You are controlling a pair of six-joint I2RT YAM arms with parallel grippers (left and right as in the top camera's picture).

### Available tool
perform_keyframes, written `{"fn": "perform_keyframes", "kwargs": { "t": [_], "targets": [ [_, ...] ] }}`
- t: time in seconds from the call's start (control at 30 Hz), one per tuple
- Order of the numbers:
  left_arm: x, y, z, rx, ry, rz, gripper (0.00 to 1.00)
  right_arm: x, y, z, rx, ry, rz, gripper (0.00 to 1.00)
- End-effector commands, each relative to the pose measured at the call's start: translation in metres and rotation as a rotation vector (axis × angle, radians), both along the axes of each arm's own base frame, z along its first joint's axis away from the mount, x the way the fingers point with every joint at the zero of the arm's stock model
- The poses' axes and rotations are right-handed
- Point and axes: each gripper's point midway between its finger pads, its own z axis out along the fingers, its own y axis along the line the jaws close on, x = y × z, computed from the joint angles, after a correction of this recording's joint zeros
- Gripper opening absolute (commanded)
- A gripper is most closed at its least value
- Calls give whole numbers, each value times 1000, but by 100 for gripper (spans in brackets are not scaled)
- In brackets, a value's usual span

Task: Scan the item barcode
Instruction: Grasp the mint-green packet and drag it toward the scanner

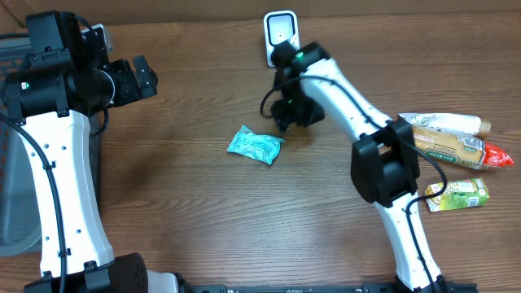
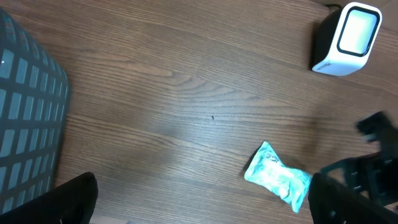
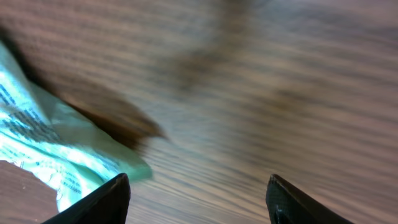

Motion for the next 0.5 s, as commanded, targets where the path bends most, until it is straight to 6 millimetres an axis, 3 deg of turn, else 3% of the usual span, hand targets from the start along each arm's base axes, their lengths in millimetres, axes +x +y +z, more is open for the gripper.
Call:
{"fn": "perform_keyframes", "kwargs": {
  "t": [0.0,0.07,0.13,0.17,0.37,0.47],
  "targets": [
    [1,0,7,16,-21,-21,99,9,21,35,141,-55,143,71],
    [1,0,7,16,-20,-20,99,2,34,45,221,-37,204,78],
    [1,0,7,16,-20,-20,99,-6,44,47,262,-10,204,96],
    [1,0,7,16,-20,-20,100,-10,48,46,274,9,187,100],
    [1,0,7,16,-20,-20,100,-16,50,19,219,127,-179,98],
    [1,0,7,16,-20,-20,100,-24,48,-4,187,185,-302,97]
  ]
}}
